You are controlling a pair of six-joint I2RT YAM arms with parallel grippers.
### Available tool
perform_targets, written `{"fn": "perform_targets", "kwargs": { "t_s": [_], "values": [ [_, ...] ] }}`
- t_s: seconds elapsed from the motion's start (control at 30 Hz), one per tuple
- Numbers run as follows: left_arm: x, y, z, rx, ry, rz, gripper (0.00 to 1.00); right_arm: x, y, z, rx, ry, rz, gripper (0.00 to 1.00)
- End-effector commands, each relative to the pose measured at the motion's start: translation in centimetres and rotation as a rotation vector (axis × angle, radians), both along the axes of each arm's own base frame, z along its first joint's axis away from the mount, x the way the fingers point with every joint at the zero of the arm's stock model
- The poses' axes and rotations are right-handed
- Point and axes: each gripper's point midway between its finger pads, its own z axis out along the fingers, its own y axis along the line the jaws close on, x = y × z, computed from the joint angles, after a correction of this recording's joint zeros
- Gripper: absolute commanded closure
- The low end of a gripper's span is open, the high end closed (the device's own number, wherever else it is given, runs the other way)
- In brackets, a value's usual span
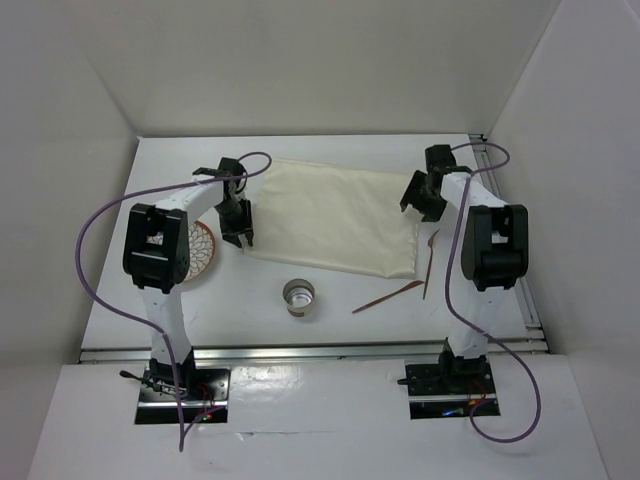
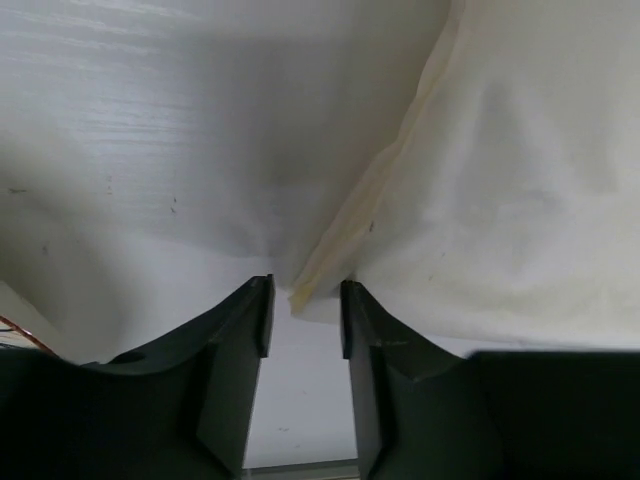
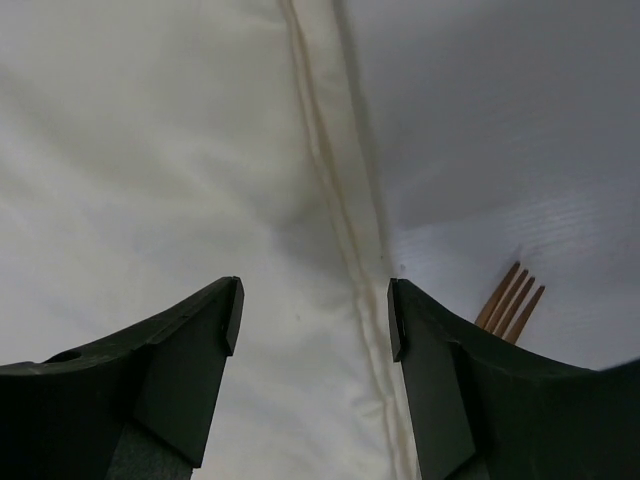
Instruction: Set the dinner table for one person
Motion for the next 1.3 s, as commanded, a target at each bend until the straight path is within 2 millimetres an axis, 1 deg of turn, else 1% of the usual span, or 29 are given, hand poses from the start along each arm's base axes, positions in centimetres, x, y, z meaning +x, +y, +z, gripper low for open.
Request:
{"fn": "perform_targets", "kwargs": {
  "t_s": [0.0, 0.03, 0.07, 0.1, 0.13, 0.17, 0.23, 0.27, 0.3, 0.4, 0.43, 0.47, 0.63, 0.67, 0.7, 0.77, 0.83, 0.87, 0.93, 0.97, 1.0, 1.03, 1.07, 1.1, 1.13, 1.17, 1.2, 1.23, 1.27],
  "values": [
    [1.4, 0.5, 1.8, 0.023, -0.087, 0.023, 0.53, 1.4, -1.1, -0.4, -0.054, 0.005, 0.002, 0.29],
    [1.6, 0.5, 1.8, 0.021, -0.096, 0.023, 0.54, 1.7, -1.1, -1.2, -0.054, 0.02, 0.003, 0.29],
    [1.5, 0.3, 1.2, 0.015, -0.08, 0.021, 0.64, 1.5, -1.1, -2.0, -0.054, 0.037, 0.003, 0.31],
    [1.7, 0.3, 1.1, 0.015, -0.078, 0.021, 0.7, 2.2, -1.5, -1.9, -0.054, 0.028, -0.006, 0.31],
    [2.0, 0.0, 1.4, -0.002, -0.087, 0.018, 0.75, 1.8, -1.5, -3.3, -0.054, 0.066, -0.005, 0.32],
    [2.1, -0.3, 1.1, -0.013, -0.08, 0.015, 0.81, 2.1, -1.6, -3.4, -0.059, 0.065, 0.004, 0.37],
    [3.0, -0.7, 1.6, -0.033, -0.097, 0.002, 1.0, 2.2, -1.4, -4.0, -0.048, 0.076, 0.01, 0.45],
    [2.9, -0.9, 1.5, -0.044, -0.086, -0.001, 1.0, 2.3, -1.1, -4.3, -0.037, 0.08, 0.016, 0.52],
    [3.2, -1.1, 1.8, -0.054, -0.095, -0.003, 1.0, 2.6, -1.1, -4.2, -0.037, 0.07, 0.016, 0.71],
    [3.3, -1.1, 2.9, -0.052, -0.112, -0.024, 1.0, 3.3, -0.5, -4.8, -0.008, 0.072, 0.04, 1.0],
    [3.0, -0.6, 3.1, -0.029, -0.111, -0.019, 1.0, 3.9, -0.1, -4.5, 0.007, 0.058, 0.06, 1.0],
    [3.0, -0.4, 4.1, -0.017, -0.131, -0.016, 1.0, 4.3, 0.1, -4.9, 0.018, 0.053, 0.065, 1.0],
    [0.6, 0.7, 4.8, 0.024, -0.11, -0.007, 1.0, 6.7, 1.6, -5.5, 0.029, 0.033, 0.136, 1.0],
    [0.0, 0.6, 4.2, 0.018, -0.089, -0.009, 1.0, 7.5, 2.3, -5.1, 0.028, 0.018, 0.148, 1.0],
    [0.4, 0.6, 4.6, 0.015, -0.111, -0.009, 1.0, 7.3, 2.7, -6.0, 0.028, 0.041, 0.157, 1.0],
    [0.9, 0.8, 4.4, 0.032, -0.112, 0.02, 1.0, 7.8, 3.4, -5.7, 0.061, 0.028, 0.174, 1.0],
    [1.6, 0.6, 4.7, 0.027, -0.113, 0.038, 1.0, 8.2, 3.7, -6.3, 0.074, 0.026, 0.182, 1.0],
    [2.7, 0.6, 5.4, 0.032, -0.141, 0.05, 1.0, 8.3, 3.9, -5.9, 0.084, 0.023, 0.187, 1.0],
    [3.2, 0.6, 6.8, 0.034, -0.158, 0.068, 1.0, 8.7, 3.4, -5.1, 0.059, 0.034, 0.173, 1.0],
    [4.0, 0.5, 7.7, 0.028, -0.188, 0.069, 1.0, 8.4, 2.2, -4.7, -0.017, 0.052, 0.09, 0.96],
    [4.2, 0.5, 8.1, 0.026, -0.199, 0.069, 1.0, 9.1, 1.6, -0.7, -0.048, -0.046, 0.071, 0.88],
    [4.1, -0.1, 8.1, 0.018, -0.198, 0.044, 1.0, 9.2, 2.0, 1.5, -0.075, -0.112, 0.089, 0.4],
    [4.3, -0.1, 8.1, 0.018, -0.208, 0.035, 0.97, 8.2, 1.7, 2.0, -0.085, -0.139, 0.082, 0.2],
    [4.3, -0.1, 7.1, 0.023, -0.185, 0.035, 0.94, 8.7, 1.7, 6.4, -0.086, -0.25, 0.084, 0.12],
    [4.3, -0.3, 6.5, 0.015, -0.165, 0.041, 1.0, 8.5, 1.7, 7.4, -0.086, -0.26, 0.083, 0.09],
    [3.9, -0.3, 5.7, 0.017, -0.134, 0.056, 1.0, 8.1, 2.2, 8.0, -0.085, -0.259, 0.094, 0.09],
    [3.3, -0.6, 4.7, 0.021, -0.102, 0.057, 1.0, 7.0, 1.9, 7.7, -0.097, -0.212, 0.089, 0.09],
    [2.7, -0.7, 4.1, 0.015, -0.078, 0.054, 1.0, 6.3, 2.5, 7.8, -0.089, -0.2, 0.092, 0.11],
    [1.7, -0.8, 2.8, 0.007, -0.056, 0.071, 1.0, 5.8, 2.7, 7.7, -0.076, -0.192, 0.102, 0.32]
  ]
}}
